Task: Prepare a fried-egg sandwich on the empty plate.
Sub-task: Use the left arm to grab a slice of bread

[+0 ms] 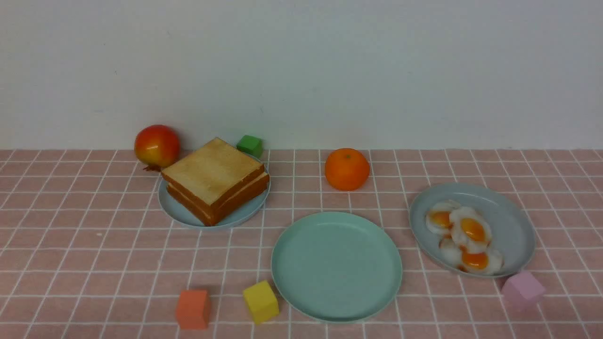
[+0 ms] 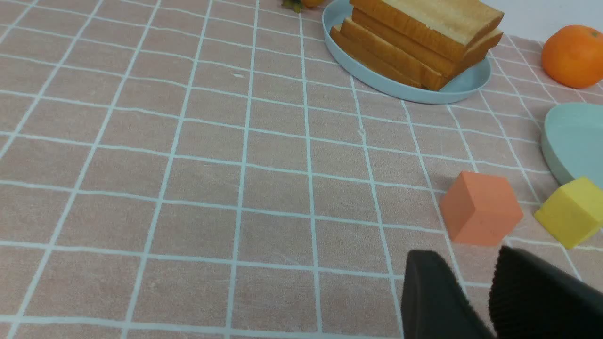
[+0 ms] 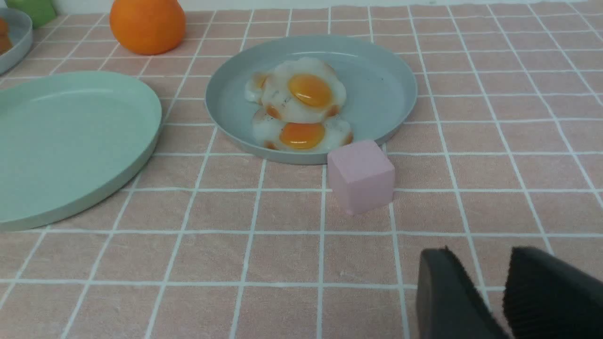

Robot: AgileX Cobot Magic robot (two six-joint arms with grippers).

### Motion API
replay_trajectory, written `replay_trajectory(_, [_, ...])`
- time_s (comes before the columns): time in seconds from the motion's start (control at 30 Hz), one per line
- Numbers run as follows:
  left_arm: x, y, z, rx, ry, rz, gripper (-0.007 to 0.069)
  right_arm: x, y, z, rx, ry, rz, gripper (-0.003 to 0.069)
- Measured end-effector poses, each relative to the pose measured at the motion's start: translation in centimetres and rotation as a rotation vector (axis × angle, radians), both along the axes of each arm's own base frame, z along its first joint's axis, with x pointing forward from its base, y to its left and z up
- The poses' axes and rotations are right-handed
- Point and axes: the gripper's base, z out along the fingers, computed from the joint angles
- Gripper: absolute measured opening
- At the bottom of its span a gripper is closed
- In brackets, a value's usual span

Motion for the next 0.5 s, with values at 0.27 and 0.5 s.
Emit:
replay_trajectory(0.27, [0.0, 0.0, 0.0, -0.001, 0.0, 0.0, 0.0239, 0.0, 0.02, 0.0, 0.005, 0.0, 0.0, 0.0239])
replay_trajectory(0.5, [0.0, -0.01, 0.0, -0.002, 0.0, 0.0, 0.0239, 0.0, 0.0, 0.0, 0.0, 0.0, 0.0, 0.0239])
